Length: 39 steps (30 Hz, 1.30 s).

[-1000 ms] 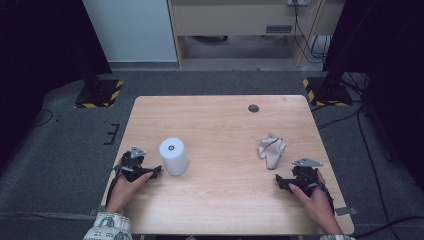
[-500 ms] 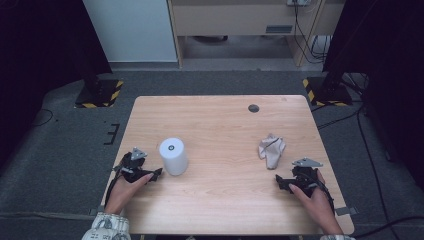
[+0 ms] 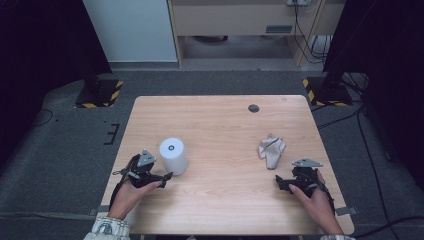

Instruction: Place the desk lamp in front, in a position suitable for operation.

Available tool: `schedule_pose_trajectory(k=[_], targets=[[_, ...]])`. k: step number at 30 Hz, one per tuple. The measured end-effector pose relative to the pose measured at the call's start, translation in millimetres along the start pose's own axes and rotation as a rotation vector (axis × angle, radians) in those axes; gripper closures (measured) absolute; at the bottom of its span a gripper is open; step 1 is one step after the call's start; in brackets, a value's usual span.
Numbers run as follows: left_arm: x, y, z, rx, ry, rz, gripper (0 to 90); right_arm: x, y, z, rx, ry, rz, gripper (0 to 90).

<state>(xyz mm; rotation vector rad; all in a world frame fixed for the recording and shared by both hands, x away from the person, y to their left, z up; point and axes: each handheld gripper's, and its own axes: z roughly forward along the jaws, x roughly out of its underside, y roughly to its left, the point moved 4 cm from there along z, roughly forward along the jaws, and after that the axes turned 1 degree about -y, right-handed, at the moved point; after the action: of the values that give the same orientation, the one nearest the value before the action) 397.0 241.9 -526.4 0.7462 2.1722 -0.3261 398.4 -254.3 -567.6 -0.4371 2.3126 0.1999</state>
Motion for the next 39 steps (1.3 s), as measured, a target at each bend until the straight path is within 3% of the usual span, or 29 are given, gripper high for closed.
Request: schedule_pose_trajectory(k=[4, 10, 14, 28, 32, 34, 36, 39], targets=[[-2.0, -4.4, -0.1, 0.007, -0.001, 0.011, 2.8, 0.0, -0.1, 0.0, 0.000, 0.000, -0.001, 0.8], [-15.2, -6.6, -3.3, -0.014, -0.080, 0.008, 2.7, -0.1, 0.2, 0.2, 0.001, 0.001, 0.001, 0.7], [-22.7, -9.5, -1.9, 0.006, -0.117, -0.001, 2.6, -0.2, 0.2, 0.4, 0.002, 0.000, 0.001, 0.8], [-38.2, -7.6, 17.3, -0.012, -0.122, -0.017, 2.4, -0.3, 0.2, 0.5, 0.002, 0.000, 0.001, 0.7], [-41.7, -4.6, 20.8, 0.014, -0.146, -0.038, 2.6, -0.3, 0.2, 0.5, 0.002, 0.000, 0.001, 0.7], [-45.1, -5.3, 21.1, 0.024, -0.152, -0.017, 6.5, -0.3, 0.2, 0.5, 0.002, 0.000, 0.001, 0.8], [-47.4, -5.0, 22.2, 0.027, -0.143, -0.022, 7.1, -0.3, 0.2, 0.5, 0.002, 0.000, 0.001, 0.8], [-50.5, -5.9, 19.4, 0.013, -0.145, -0.007, 7.4, -0.3, 0.2, 0.5, 0.002, 0.000, 0.001, 0.8]])
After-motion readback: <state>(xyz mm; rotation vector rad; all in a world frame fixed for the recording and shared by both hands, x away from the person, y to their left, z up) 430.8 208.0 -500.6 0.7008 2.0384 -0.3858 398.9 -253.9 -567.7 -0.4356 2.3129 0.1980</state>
